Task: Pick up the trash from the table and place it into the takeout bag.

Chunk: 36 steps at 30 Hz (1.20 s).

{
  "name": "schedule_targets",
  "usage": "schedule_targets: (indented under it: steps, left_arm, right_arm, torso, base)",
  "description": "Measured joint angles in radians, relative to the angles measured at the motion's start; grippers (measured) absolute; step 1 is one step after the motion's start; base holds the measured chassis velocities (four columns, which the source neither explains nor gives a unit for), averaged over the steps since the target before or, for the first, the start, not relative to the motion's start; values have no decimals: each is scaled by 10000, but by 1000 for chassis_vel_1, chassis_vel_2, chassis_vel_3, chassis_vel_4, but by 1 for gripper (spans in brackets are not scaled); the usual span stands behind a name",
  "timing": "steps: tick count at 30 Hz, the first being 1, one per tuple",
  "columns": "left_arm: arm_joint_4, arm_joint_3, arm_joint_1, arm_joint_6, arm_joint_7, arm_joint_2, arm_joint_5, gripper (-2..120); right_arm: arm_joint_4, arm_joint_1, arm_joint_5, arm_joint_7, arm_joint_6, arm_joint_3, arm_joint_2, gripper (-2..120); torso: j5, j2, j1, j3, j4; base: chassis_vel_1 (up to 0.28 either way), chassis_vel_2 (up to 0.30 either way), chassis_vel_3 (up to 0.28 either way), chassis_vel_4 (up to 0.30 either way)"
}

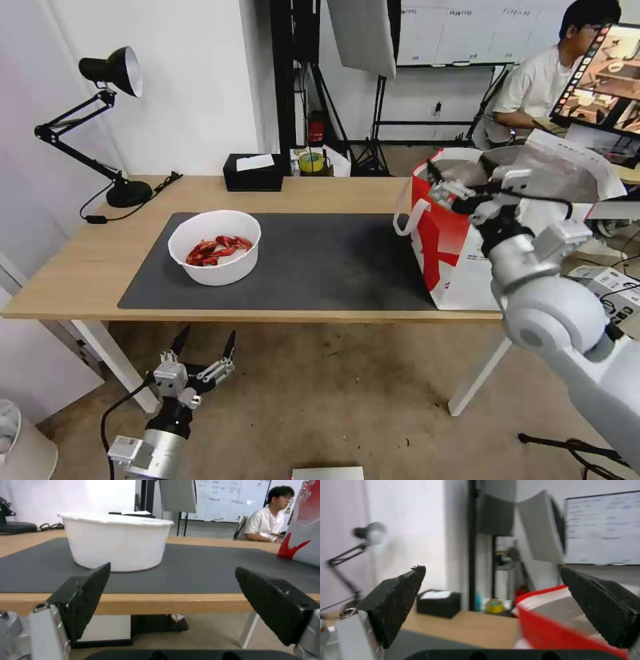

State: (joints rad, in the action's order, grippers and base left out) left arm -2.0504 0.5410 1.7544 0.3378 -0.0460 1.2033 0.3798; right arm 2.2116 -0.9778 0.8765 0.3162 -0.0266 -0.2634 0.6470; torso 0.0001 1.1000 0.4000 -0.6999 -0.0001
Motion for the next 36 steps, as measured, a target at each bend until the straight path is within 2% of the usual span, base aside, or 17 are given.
schedule_targets:
  steps: [4,9,12,17,19,22,26,36]
  left_arm:
    - [0,-2,-2,20,-25,20,7,100]
    - [-29,2,-2,43,-29,21,30,100]
    - [-44,46,11,53,-33,-6,65,100]
    - [-45,54,2,85,-39,-3,74,100]
    - [-5,30,-31,131,-43,21,75,100]
    - [87,-18,-64,245,-45,28,72,100]
    - [148,-51,-82,273,-51,7,56,100]
    - [209,-58,-142,291,-67,-42,38,100]
  right_arm:
    - [318,-1016,-4,-733,456,-187,-167,100]
    - [440,-1871,-360,-1036,707,-337,-67,100]
    - [377,-3003,-1254,-1390,1336,-528,232,100]
    - [135,-3958,-2001,-1672,1989,-696,636,100]
    - [-248,-4649,-2835,-1857,2572,-774,969,100]
    - [-657,-5424,-3602,-1916,3047,-826,1382,100]
    - [-837,-6172,-3933,-1657,3286,-964,1910,100]
    - [-878,-7334,-4167,-1242,3276,-1576,2705,100]
  torso:
    - [-1,0,0,0,2]
    - [-1,1,0,0,1]
    - [-1,0,0,0,1]
    - [-1,0,-1,0,1]
    - [-2,0,-1,0,1]
    - [1,-1,0,0,1]
    - [-1,-1,-1,0,1]
    - [-2,-1,-1,0,1]
  base:
    - [0,0,0,0]
    - [0,0,0,0]
    - [0,0,0,0]
    - [0,0,0,0]
    - [0,0,0,0]
    - [0,0,0,0]
    - [0,0,0,0]
    - [0,0,0,0]
